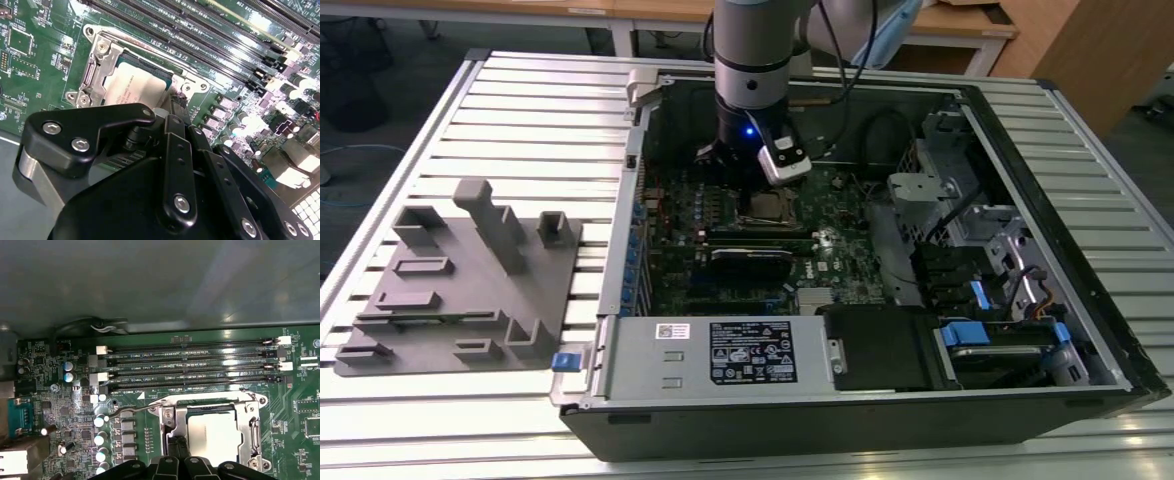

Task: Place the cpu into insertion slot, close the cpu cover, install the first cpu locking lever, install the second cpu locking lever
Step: 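Close the cpu cover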

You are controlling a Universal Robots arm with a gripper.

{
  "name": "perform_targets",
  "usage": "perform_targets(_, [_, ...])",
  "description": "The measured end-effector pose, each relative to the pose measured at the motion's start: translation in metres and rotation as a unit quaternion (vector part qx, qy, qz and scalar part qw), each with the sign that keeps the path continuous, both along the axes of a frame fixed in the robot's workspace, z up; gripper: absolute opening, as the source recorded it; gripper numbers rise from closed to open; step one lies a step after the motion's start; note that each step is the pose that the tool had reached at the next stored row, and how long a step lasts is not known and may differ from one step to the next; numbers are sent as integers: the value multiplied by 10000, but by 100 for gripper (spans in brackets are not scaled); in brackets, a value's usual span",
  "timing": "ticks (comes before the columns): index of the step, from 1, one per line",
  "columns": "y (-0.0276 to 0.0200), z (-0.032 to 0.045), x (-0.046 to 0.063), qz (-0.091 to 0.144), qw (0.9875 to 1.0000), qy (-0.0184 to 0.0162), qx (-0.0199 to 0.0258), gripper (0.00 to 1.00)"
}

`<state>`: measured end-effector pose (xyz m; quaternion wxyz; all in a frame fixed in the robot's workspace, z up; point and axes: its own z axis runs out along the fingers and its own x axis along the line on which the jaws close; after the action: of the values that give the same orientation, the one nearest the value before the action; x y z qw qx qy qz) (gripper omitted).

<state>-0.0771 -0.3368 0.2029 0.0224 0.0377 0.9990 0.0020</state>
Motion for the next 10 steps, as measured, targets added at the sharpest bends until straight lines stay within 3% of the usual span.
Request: perform_targets(10, [0, -45, -3, 0, 10000, 0, 0, 10])
